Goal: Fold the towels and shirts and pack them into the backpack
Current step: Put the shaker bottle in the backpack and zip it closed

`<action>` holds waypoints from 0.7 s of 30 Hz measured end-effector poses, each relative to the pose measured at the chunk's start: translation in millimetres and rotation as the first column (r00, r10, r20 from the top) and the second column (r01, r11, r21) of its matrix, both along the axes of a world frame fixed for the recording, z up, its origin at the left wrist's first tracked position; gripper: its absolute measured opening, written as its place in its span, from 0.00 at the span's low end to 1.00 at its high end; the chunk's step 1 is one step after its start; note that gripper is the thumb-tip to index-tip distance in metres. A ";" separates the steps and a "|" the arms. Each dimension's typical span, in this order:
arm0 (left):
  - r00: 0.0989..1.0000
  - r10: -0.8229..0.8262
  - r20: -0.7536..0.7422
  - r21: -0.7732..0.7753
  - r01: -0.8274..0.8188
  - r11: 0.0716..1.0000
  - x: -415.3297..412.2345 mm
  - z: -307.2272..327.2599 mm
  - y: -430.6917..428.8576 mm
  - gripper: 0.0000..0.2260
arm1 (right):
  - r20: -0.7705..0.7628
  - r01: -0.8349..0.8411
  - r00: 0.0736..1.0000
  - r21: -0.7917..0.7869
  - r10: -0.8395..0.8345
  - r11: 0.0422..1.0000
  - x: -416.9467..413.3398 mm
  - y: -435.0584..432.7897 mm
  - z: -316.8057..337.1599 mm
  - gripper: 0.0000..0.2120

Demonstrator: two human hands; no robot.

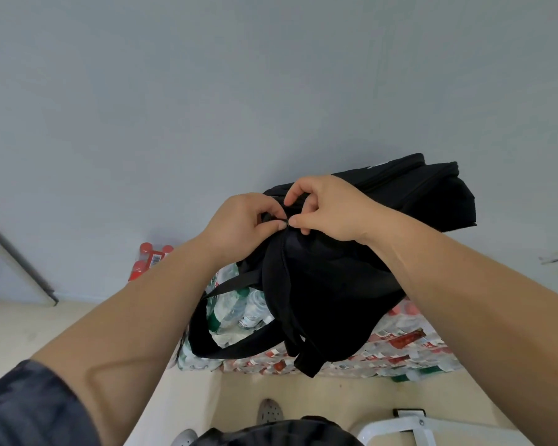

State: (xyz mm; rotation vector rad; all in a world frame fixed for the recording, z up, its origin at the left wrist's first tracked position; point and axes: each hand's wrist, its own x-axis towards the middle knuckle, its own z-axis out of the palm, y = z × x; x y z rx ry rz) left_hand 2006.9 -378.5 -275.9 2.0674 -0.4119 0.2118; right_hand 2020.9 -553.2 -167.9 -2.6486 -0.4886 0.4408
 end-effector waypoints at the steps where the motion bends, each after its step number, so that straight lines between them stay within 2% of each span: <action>1: 1.000 -0.010 0.028 0.049 0.009 0.999 0.9 1.7 0.5 0.02 | -0.019 0.020 1.000 0.019 -0.019 1.000 -1.2 -0.2 -0.5 0.09; 4: 0.992 -0.058 0.109 0.243 0.030 0.970 5.8 12.1 3.1 0.05 | -0.041 0.071 0.997 0.042 -0.070 0.997 -5.4 1.9 4.0 0.09; 6: 0.983 -0.081 0.165 0.292 0.030 0.956 9.0 20.5 4.6 0.06 | -0.018 0.076 0.997 0.041 -0.075 0.996 -7.2 2.0 11.5 0.08; 10: 0.967 -0.082 0.241 0.255 0.018 0.967 10.6 34.4 7.1 0.05 | 0.055 0.060 0.997 0.042 -0.062 0.997 -15.2 -1.1 30.3 0.08; 21: 0.988 -0.038 0.150 0.130 0.018 0.991 5.4 41.1 8.5 0.02 | 0.105 0.072 0.992 0.053 -0.077 0.996 -39.4 -13.4 48.2 0.09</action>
